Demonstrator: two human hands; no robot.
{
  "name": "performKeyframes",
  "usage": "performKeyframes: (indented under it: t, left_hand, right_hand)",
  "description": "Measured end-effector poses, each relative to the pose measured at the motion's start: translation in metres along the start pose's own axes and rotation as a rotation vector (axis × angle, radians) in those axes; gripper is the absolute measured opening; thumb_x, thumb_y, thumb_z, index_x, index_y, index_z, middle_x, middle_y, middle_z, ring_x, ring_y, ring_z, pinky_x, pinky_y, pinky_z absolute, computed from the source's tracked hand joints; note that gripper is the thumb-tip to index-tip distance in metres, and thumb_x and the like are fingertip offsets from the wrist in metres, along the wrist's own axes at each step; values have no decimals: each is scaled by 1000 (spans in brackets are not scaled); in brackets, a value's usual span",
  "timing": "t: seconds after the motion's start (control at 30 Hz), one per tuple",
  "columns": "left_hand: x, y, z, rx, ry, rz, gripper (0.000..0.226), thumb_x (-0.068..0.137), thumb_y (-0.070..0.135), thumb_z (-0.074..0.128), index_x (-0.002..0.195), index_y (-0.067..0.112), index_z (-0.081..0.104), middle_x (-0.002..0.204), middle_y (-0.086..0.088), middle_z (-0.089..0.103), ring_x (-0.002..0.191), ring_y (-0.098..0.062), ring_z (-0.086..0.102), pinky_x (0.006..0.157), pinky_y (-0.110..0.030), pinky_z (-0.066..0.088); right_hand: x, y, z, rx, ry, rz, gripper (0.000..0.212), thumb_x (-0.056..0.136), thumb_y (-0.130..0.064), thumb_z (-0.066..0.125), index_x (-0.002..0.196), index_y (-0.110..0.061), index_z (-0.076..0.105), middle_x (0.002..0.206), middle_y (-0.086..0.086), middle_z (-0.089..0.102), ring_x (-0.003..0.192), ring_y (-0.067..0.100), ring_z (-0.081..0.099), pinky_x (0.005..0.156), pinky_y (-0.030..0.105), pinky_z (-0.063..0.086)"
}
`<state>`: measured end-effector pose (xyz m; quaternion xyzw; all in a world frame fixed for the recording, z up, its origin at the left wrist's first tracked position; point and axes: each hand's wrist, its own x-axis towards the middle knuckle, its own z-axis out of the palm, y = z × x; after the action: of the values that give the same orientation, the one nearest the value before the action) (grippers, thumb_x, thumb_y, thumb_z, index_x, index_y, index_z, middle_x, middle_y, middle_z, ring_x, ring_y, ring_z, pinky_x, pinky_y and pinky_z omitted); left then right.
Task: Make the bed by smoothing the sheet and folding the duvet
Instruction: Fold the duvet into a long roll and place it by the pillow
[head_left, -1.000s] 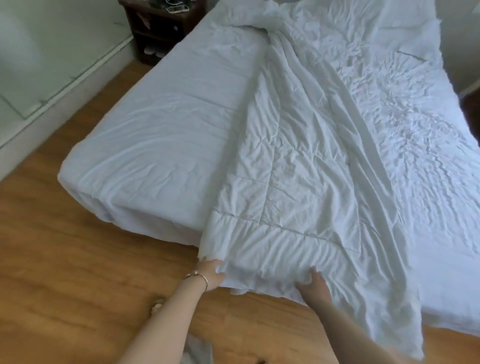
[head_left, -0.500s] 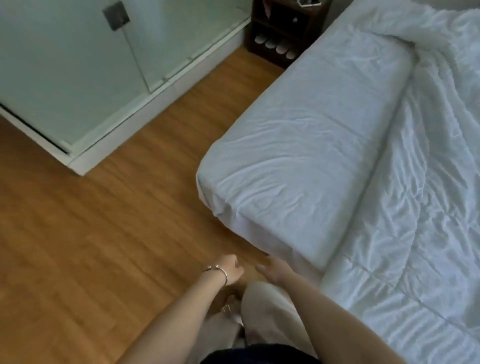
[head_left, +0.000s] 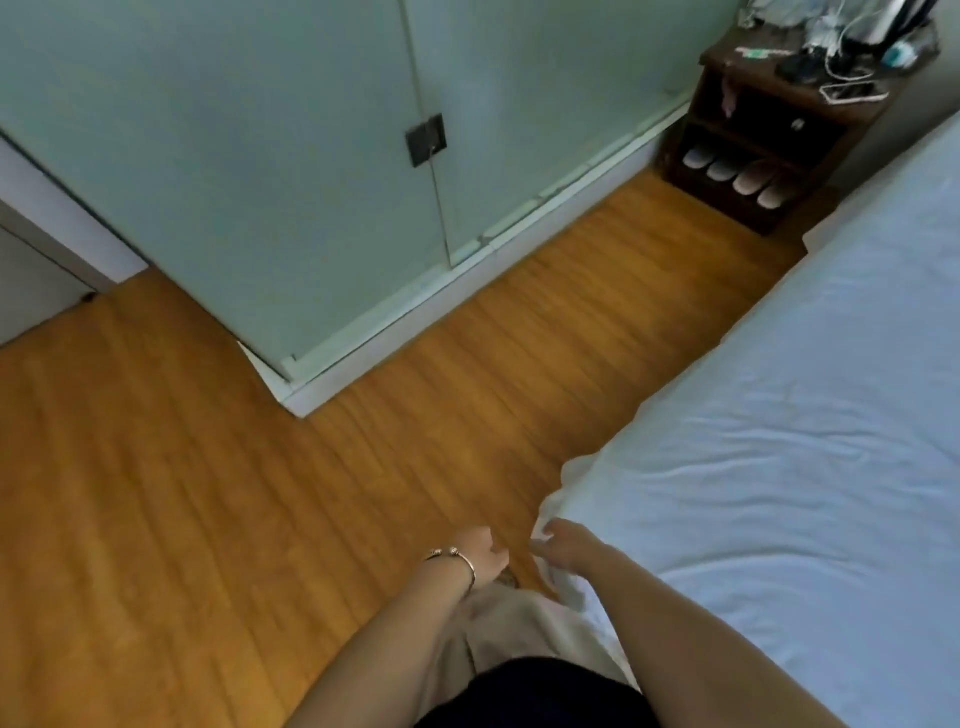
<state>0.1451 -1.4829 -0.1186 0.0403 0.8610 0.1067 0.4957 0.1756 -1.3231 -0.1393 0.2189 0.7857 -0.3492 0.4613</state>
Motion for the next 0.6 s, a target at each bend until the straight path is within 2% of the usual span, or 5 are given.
performKeyframes:
  t: [0.2, 0.3, 0.4, 0.47, 0.6]
  left_hand:
    - [73, 16, -124, 122, 21, 36, 45, 93, 44, 38, 118, 11, 55, 120, -9, 60, 112, -29, 56, 93, -39, 46]
    - [119, 30, -184, 305, 62, 97, 48, 87, 54, 34, 111, 20, 58, 117, -4, 59, 110, -28, 55, 93, -43, 46]
    - [158, 59, -252, 445, 107, 233, 45, 92, 51, 37, 121, 21, 54, 119, -2, 60, 109, -26, 58, 91, -39, 48]
    - [181, 86, -298, 451, 101, 304, 46, 93, 49, 37, 128, 20, 50, 123, -4, 60, 112, -26, 58, 92, -38, 48]
    - [226, 145, -368, 530, -37, 372, 47, 93, 47, 38, 122, 14, 56, 118, -7, 61, 107, -29, 58, 88, -37, 48]
  right_hand:
    - [60, -86, -84, -41, 96, -81, 44, 93, -48, 51, 120, -13, 59, 118, 8, 64, 105, 22, 61, 96, 39, 50]
    - [88, -111, -127, 10, 121, -12, 61, 95, -48, 51, 142, -11, 39, 143, 12, 46, 127, 27, 48, 104, 36, 42]
    - [114, -129, -179, 145, 275, 29, 88, 89, -54, 56, 154, -25, 4, 158, 8, 22, 130, 27, 47, 100, 36, 43]
    - [122, -142, -217, 228, 353, 46, 91, 87, -57, 58, 153, -30, 1, 159, 6, 20, 133, 28, 44, 102, 38, 43]
    - [137, -154, -281, 341, 377, 175, 90, 84, -65, 56, 153, -22, 16, 156, 6, 30, 136, 29, 40, 108, 41, 41]
